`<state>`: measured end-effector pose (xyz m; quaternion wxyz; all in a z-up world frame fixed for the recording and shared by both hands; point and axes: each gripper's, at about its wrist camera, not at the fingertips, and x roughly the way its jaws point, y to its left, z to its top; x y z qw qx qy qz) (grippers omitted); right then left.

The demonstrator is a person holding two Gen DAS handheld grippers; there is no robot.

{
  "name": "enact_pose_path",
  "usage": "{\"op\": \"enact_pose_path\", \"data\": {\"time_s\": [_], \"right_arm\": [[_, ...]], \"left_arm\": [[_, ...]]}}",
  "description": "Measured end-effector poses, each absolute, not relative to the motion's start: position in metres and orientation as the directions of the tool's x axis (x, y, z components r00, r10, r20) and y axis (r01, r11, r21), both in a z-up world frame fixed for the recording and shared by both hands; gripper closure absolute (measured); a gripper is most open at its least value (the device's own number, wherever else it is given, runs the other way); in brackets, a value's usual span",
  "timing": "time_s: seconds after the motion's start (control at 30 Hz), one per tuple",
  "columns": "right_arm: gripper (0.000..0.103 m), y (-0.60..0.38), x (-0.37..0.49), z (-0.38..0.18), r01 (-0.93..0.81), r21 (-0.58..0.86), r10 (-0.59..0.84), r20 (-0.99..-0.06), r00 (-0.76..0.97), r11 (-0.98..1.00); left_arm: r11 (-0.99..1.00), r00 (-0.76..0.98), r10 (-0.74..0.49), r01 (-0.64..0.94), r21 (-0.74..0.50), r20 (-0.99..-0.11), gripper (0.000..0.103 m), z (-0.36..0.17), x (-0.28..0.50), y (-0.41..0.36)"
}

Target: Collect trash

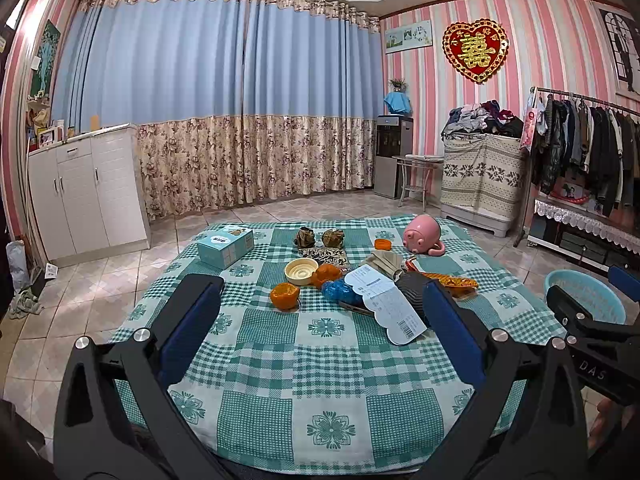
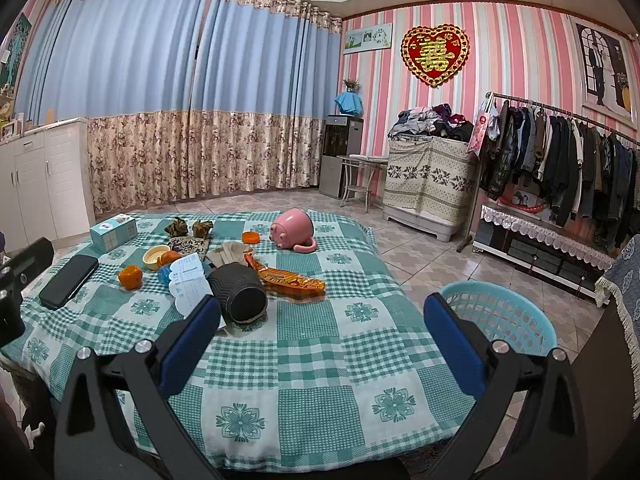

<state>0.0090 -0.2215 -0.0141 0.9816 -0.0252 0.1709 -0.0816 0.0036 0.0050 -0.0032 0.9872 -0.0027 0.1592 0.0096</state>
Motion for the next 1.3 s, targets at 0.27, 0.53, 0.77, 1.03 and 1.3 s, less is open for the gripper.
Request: {"op": "enact_pose_path", "data": {"time_s": [0.27,0.53,0.77,1.03,1.3], "right_arm": [[0.004,-0.2212,0.0092,-0.0136,0.152,-0.078,-0.169,-0.33,0.929,0.985],[0.004,-0.2215,0.0093,-0.0136,0.151,-0.078,-0.169,-0.332,0.928,0.985],[0.004,-0.2222,0.0092,-0.0138,0.151,-0.078,-0.168,-0.333,0.928,0.985],[0.004,-0.2225,0.0093,-0.0146,0.153,-0.077,-0.17,-0.333,0.928,0.985],[0.004,-0.2231,0.0079,-0.0147,0.16,-0.076,-0.176,-0.323,0.93,0.984]], "left_arm": [[1.0,0.949,0.019,-0.02,-0.001,-0.313,0.005,-0.0035,0.0035,0.0046],[1.0,0.949,0.018,-0.02,-0.001,-0.314,0.005,-0.0033,0.0037,0.0046],[1.0,0.949,0.018,-0.019,0.0,-0.315,0.005,-0.0033,0.004,0.0052],[1.0,0.949,0.019,-0.02,0.0,-0.315,0.005,-0.0035,0.0041,0.0055],[1.0,0.948,0.008,-0.009,-0.002,-0.317,0.005,-0.0051,0.004,0.0062]]}}
